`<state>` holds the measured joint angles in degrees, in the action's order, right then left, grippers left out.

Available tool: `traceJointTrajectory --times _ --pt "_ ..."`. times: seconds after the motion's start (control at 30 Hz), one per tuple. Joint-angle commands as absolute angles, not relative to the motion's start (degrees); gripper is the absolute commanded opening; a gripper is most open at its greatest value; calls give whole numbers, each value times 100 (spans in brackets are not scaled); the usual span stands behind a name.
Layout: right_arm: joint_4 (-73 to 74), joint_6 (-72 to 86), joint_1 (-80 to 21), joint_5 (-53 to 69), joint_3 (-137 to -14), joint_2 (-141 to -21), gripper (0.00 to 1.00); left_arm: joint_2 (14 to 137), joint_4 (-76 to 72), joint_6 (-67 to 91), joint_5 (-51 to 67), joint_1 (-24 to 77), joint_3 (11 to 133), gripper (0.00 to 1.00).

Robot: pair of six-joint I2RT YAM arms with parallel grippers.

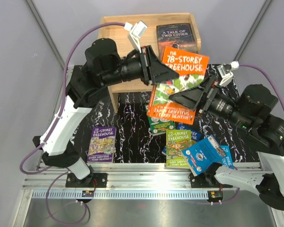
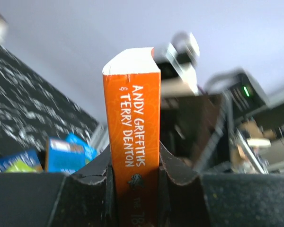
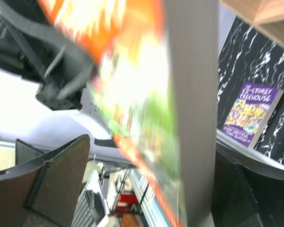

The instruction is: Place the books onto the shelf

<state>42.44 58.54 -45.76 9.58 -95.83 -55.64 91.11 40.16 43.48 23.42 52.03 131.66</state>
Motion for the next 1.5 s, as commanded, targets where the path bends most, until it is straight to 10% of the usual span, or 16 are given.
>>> traceJointTrajectory --times 0.0,0.63,0.87,1.47 --pt "4832 5695 -4632 356 -10177 -5449 100 9509 3658 4315 1592 4773 13913 0" --pt "6108 6179 -4641 -1300 -9668 -3621 100 11680 976 6309 800 3243 14625 1" --pt "6223 6214 -4632 -1477 -9519 -3436 100 11848 1054 6477 914 3033 14617 96" --pt "5406 5818 -4632 -730 -9299 -4473 100 11285 2847 5994 1862 2171 14405 99"
